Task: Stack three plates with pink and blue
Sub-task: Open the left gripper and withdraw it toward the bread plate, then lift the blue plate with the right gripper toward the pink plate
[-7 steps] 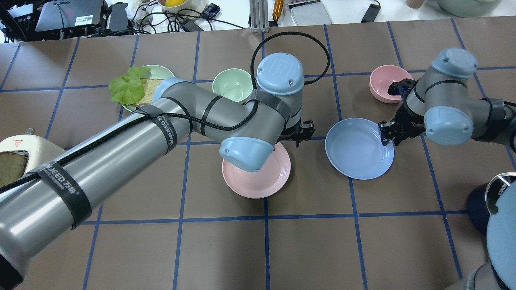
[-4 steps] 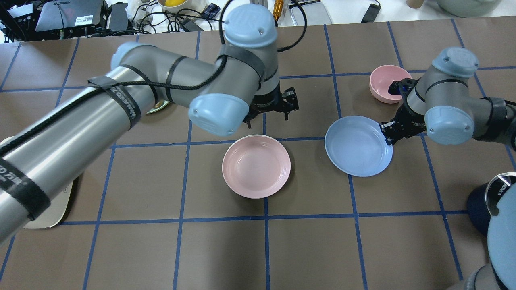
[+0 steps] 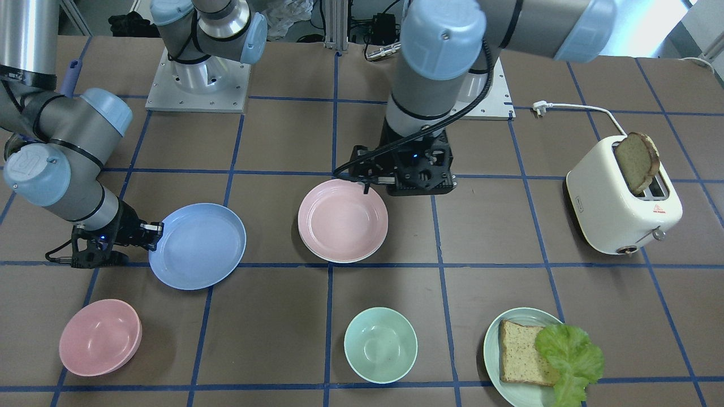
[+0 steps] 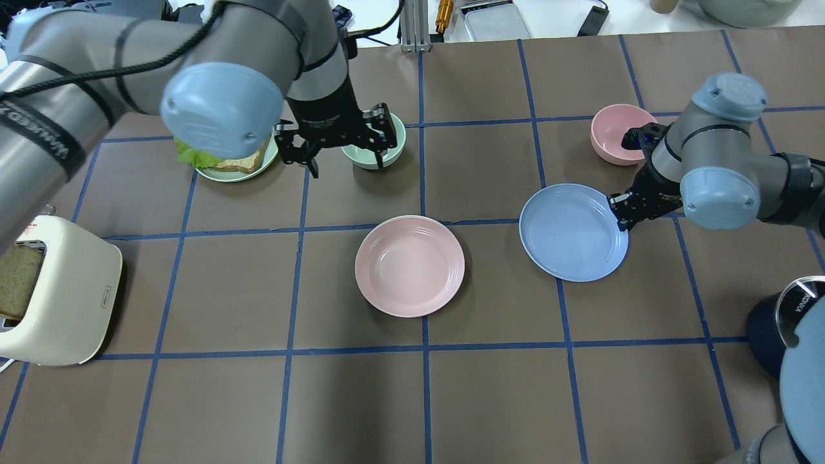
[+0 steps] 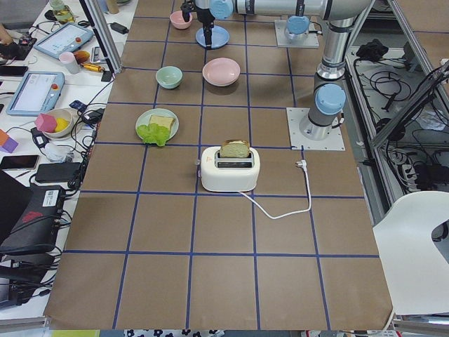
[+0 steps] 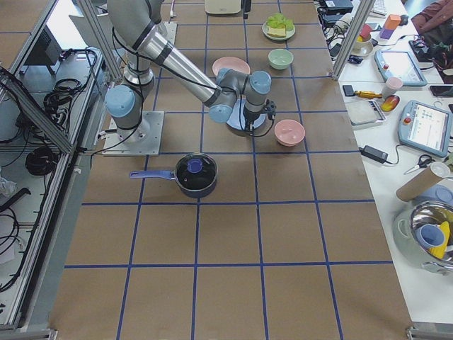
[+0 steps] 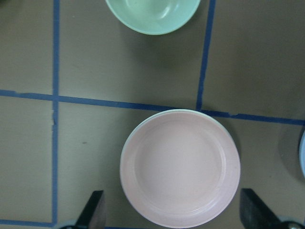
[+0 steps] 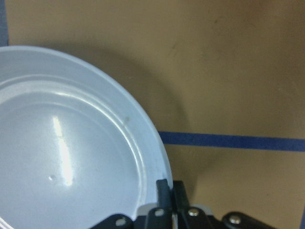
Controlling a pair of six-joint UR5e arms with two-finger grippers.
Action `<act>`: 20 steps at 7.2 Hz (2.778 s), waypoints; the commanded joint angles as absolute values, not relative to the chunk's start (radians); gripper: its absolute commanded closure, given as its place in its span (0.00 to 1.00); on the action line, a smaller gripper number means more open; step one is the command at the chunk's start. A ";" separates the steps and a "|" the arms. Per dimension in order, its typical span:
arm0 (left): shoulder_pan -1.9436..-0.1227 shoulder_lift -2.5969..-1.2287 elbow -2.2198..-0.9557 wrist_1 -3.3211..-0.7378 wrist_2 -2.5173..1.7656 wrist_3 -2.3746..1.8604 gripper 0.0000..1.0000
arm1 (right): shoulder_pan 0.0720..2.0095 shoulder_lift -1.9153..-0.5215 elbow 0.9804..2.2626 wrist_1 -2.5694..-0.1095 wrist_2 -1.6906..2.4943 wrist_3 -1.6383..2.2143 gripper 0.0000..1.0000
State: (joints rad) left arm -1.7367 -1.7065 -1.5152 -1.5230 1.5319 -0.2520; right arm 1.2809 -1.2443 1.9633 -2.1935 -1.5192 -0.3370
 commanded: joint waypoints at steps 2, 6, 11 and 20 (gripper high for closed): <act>-1.672 -1.602 -1.525 -1.638 1.536 -0.120 0.00 | 1.281 -1.247 1.925 -2.105 -1.506 -0.337 1.00; -1.654 -1.546 -1.538 -1.623 1.594 -0.118 0.00 | 1.279 -1.268 1.852 -2.017 -1.471 -0.350 1.00; -1.629 -1.562 -1.539 -1.612 1.583 -0.118 0.00 | 1.391 -1.292 1.683 -1.792 -1.414 -0.189 1.00; -1.628 -1.557 -1.539 -1.612 1.582 -0.118 0.00 | 1.695 -1.315 1.744 -1.874 -1.405 0.244 1.00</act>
